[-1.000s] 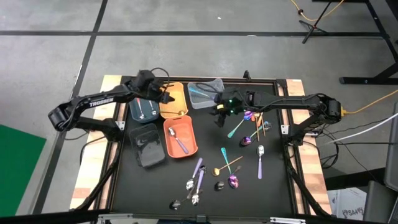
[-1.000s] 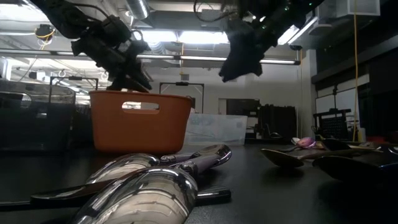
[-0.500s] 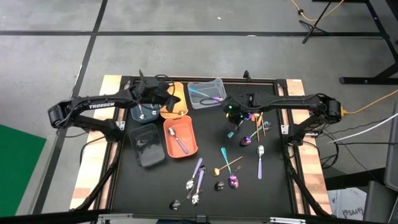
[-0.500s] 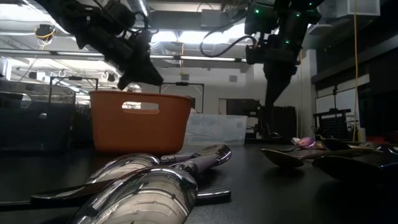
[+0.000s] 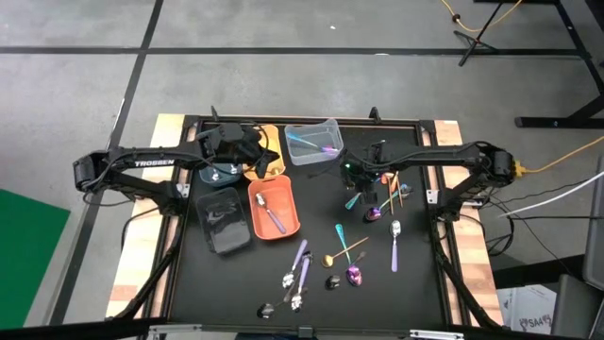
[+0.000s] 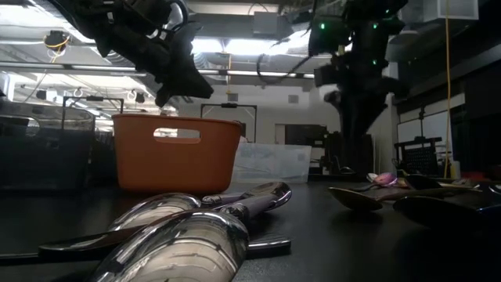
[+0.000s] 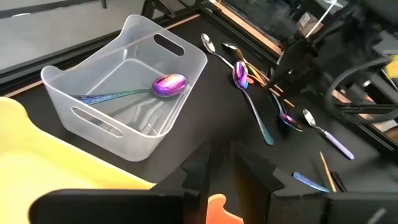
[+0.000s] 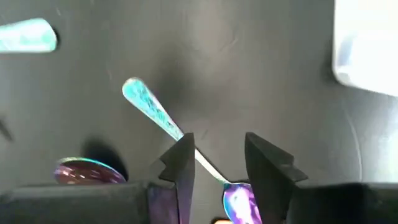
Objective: Sort silverware by color (type)
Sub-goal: Put the blue spoon into the transparent bin
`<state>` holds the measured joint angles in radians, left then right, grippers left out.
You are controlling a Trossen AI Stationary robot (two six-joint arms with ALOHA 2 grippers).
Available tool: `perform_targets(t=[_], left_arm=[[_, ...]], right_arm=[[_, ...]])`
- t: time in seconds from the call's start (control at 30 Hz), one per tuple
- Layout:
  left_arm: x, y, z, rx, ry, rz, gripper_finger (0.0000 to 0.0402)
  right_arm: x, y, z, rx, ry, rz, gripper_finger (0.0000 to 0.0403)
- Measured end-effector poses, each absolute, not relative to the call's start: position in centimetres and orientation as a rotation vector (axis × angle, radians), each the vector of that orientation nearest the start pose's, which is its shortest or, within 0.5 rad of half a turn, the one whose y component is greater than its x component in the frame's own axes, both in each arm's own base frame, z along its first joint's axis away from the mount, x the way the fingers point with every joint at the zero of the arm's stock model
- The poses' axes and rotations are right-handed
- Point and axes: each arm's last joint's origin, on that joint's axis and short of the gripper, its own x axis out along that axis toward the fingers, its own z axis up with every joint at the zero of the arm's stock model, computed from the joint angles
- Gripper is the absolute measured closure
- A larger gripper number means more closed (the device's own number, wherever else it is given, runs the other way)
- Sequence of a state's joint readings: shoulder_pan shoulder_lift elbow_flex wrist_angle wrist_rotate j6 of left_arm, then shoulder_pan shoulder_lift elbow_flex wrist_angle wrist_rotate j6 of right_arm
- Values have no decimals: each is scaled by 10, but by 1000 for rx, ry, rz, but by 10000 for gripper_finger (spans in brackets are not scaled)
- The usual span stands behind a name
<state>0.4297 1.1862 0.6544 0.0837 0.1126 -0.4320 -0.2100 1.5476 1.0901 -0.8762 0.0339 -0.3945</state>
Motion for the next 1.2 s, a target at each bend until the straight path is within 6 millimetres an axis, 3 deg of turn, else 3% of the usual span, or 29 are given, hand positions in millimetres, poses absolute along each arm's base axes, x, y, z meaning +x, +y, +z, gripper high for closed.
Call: perform_targets(t=[0.2, 0.4, 1.0, 1.2], left_arm=[[228, 101, 234, -542, 361, 404, 345], [228, 101, 234, -542, 361, 404, 345], [228, 102, 234, -537, 357, 429, 345], [228, 102, 234, -537, 357, 430, 345]], right_arm=[[272, -59, 187, -326, 1459, 177, 275], [266, -59, 168, -374, 1503, 228, 275], [257, -58, 142, -408, 1491, 209, 275], [256, -57, 139, -392, 1484, 225, 312]])
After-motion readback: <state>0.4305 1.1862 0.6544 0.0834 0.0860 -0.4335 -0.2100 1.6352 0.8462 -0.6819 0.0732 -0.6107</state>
